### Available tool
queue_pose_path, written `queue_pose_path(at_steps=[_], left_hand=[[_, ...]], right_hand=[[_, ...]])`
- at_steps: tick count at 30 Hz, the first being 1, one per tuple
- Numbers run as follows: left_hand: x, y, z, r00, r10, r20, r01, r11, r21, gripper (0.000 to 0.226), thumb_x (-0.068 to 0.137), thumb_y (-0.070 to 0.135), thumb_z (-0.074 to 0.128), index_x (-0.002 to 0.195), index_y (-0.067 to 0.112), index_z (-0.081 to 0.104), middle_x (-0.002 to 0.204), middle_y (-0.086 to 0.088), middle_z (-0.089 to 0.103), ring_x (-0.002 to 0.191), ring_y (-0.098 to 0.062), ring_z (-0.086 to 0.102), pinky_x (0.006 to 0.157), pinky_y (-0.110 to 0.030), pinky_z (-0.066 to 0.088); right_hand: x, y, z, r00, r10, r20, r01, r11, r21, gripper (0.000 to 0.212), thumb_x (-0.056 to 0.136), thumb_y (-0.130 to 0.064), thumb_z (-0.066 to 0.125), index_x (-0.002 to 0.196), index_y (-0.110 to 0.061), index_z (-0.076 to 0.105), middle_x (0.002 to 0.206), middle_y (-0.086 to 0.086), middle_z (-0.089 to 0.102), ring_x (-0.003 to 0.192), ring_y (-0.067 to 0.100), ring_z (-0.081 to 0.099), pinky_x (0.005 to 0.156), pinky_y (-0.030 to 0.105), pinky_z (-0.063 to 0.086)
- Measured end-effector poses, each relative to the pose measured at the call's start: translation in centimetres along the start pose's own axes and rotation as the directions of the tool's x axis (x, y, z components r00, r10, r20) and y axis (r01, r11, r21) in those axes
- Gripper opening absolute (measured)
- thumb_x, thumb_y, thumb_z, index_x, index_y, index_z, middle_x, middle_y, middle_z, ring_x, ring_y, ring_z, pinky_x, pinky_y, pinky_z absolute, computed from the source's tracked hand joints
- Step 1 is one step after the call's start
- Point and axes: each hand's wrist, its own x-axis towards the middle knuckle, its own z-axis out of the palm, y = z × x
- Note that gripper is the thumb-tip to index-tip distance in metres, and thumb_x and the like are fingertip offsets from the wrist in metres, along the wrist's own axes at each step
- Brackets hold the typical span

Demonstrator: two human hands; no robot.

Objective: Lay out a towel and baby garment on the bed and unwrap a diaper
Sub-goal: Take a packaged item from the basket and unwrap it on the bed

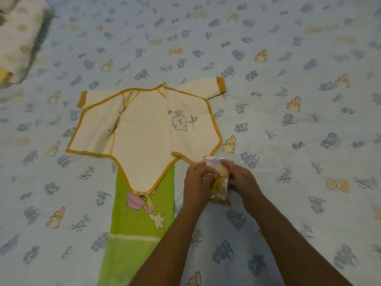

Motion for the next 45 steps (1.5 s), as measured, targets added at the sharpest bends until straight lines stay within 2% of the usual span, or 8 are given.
queue_pose_path(at_steps=[4, 7, 11, 16, 21, 26, 33, 45], left_hand=[[1.0, -0.7, -0.6, 0.998, 0.062, 0.014, -0.062, 0.998, 0.023, 0.004, 0.081, 0.008, 0.073, 0.081, 0.009, 0.077, 0.123, -0.01, 0.055, 0.113, -0.012, 0.051, 0.092, -0.019, 0.043], [0.2, -1.5, -0.8, 0.991, 0.131, -0.018, -0.132, 0.991, -0.035, 0.002, 0.078, 0.002, 0.076, 0.079, 0.0, 0.077, 0.12, -0.012, 0.051, 0.098, 0.013, 0.047, 0.077, -0.001, 0.041], [-1.9, -3.1, -0.1, 0.989, 0.138, -0.05, -0.134, 0.988, 0.08, 0.008, 0.078, 0.018, 0.078, 0.084, 0.013, 0.077, 0.107, 0.006, 0.052, 0.096, 0.009, 0.043, 0.081, -0.001, 0.033], [-3.9, -3.1, 1.2, 0.968, 0.237, -0.077, -0.214, 0.95, 0.228, 0.013, 0.073, 0.016, 0.082, 0.085, 0.02, 0.08, 0.086, -0.007, 0.056, 0.084, -0.028, 0.052, 0.066, -0.044, 0.046], [-3.9, -3.6, 0.7, 0.98, 0.199, -0.002, -0.193, 0.95, 0.246, 0.015, 0.079, 0.032, 0.078, 0.093, 0.027, 0.081, 0.092, -0.002, 0.058, 0.092, -0.024, 0.053, 0.079, -0.038, 0.045], [-2.2, -2.8, -0.7, 0.989, 0.084, -0.118, -0.086, 0.996, -0.017, 0.014, 0.084, 0.031, 0.071, 0.092, 0.023, 0.078, 0.092, 0.005, 0.06, 0.093, -0.017, 0.059, 0.081, -0.039, 0.051], [-0.5, -3.2, 0.4, 0.988, 0.155, 0.003, -0.154, 0.981, 0.116, 0.026, 0.083, 0.014, 0.071, 0.106, 0.024, 0.074, 0.098, 0.001, 0.064, 0.098, -0.019, 0.055, 0.086, -0.036, 0.046], [-1.3, -2.9, -0.8, 0.988, 0.144, 0.061, -0.148, 0.986, 0.072, 0.034, 0.085, 0.009, 0.068, 0.117, 0.02, 0.071, 0.111, -0.003, 0.071, 0.104, -0.02, 0.062, 0.095, -0.043, 0.047]], right_hand=[[2.3, 0.0, 0.6, 0.997, -0.064, -0.051, 0.057, 0.99, -0.129, 0.037, 0.1, -0.028, 0.042, 0.129, -0.014, 0.061, 0.132, 0.01, 0.06, 0.119, 0.024, 0.057, 0.106, 0.045, 0.043], [3.3, -0.1, 0.6, 0.991, -0.124, -0.049, 0.112, 0.974, -0.197, 0.037, 0.1, -0.019, 0.04, 0.134, -0.013, 0.056, 0.139, 0.005, 0.055, 0.124, 0.016, 0.05, 0.111, 0.038, 0.038], [3.3, 0.2, 0.5, 0.991, -0.131, -0.01, 0.125, 0.963, -0.237, 0.043, 0.099, -0.013, 0.041, 0.14, -0.018, 0.048, 0.145, 0.003, 0.047, 0.129, 0.015, 0.045, 0.11, 0.032, 0.037], [2.5, 0.8, -0.4, 0.972, -0.195, 0.132, 0.233, 0.872, -0.43, 0.071, 0.085, -0.016, 0.066, 0.148, -0.021, 0.034, 0.146, 0.0, 0.042, 0.129, 0.014, 0.041, 0.105, 0.031, 0.039], [1.9, 2.0, -1.1, 0.935, -0.321, 0.149, 0.333, 0.659, -0.675, 0.093, 0.07, -0.022, 0.081, 0.148, -0.013, 0.031, 0.146, 0.01, 0.04, 0.133, 0.023, 0.038, 0.108, 0.04, 0.035], [1.9, 2.5, -0.9, 0.92, -0.368, 0.136, 0.353, 0.624, -0.697, 0.093, 0.071, -0.024, 0.08, 0.148, -0.011, 0.03, 0.149, 0.01, 0.039, 0.136, 0.023, 0.037, 0.109, 0.041, 0.034], [1.1, 3.6, -1.7, 0.919, -0.376, 0.12, 0.377, 0.747, -0.547, 0.08, 0.078, -0.01, 0.075, 0.147, -0.011, 0.034, 0.145, 0.008, 0.046, 0.131, 0.024, 0.046, 0.107, 0.045, 0.04], [-0.3, 2.8, -1.3, 0.944, -0.291, 0.153, 0.316, 0.674, -0.668, 0.066, 0.087, -0.012, 0.063, 0.146, -0.01, 0.034, 0.149, 0.01, 0.041, 0.135, 0.024, 0.041, 0.111, 0.031, 0.029]])
